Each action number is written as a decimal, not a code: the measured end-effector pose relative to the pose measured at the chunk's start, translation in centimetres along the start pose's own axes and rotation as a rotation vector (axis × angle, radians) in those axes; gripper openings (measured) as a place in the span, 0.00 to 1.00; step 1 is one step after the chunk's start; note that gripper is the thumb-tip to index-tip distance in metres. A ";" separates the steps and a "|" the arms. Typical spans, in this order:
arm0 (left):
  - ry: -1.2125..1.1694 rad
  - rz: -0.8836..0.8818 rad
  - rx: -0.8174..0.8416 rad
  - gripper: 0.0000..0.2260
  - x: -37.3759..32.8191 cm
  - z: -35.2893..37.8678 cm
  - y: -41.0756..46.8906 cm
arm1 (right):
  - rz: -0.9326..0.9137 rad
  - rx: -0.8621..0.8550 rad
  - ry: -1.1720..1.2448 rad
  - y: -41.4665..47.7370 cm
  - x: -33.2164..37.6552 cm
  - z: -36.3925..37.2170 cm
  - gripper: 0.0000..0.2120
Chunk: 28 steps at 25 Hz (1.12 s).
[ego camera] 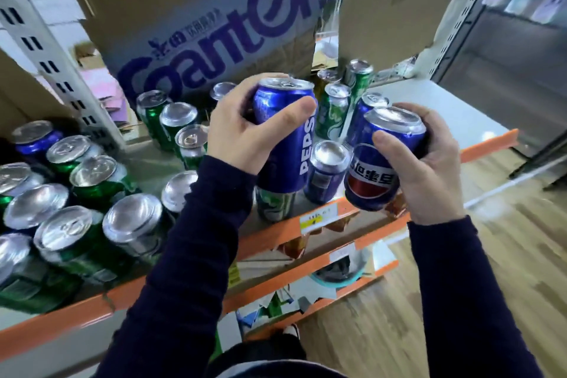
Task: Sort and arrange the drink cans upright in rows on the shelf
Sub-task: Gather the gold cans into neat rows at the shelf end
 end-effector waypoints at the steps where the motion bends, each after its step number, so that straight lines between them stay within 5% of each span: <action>1: -0.001 0.007 0.001 0.16 -0.2 0.8 1.1 | -0.013 0.002 -0.014 1.4 -0.4 -0.4 0.21; 7: 0.091 0.059 -0.065 0.20 -0.3 4.9 5.4 | -0.089 0.023 -0.032 7.5 -2.5 -2.7 0.21; 10: 0.251 0.057 -0.150 0.22 0.0 6.4 6.6 | -0.092 0.176 -0.025 9.9 -3.7 -3.8 0.22; 16: 0.763 -0.174 -0.220 0.25 2.6 9.0 7.6 | -0.046 0.596 -0.107 13.1 -7.1 -4.4 0.26; 21: 1.058 -0.439 -0.148 0.25 5.8 11.4 8.0 | -0.194 0.955 -0.336 14.1 -9.2 -4.1 0.28; 28: 1.167 -0.528 -0.034 0.27 5.9 12.4 8.3 | -0.388 1.031 -0.553 13.3 -10.7 -3.7 0.27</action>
Point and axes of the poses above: each hand's wrist, its own y-axis towards the middle knuckle, its own z-axis out of the palm, x = y × z, the point moved 5 cm from there along y, towards the middle knuckle, and after that the axes turned 9 degrees about -z, right-handed, at the moved point
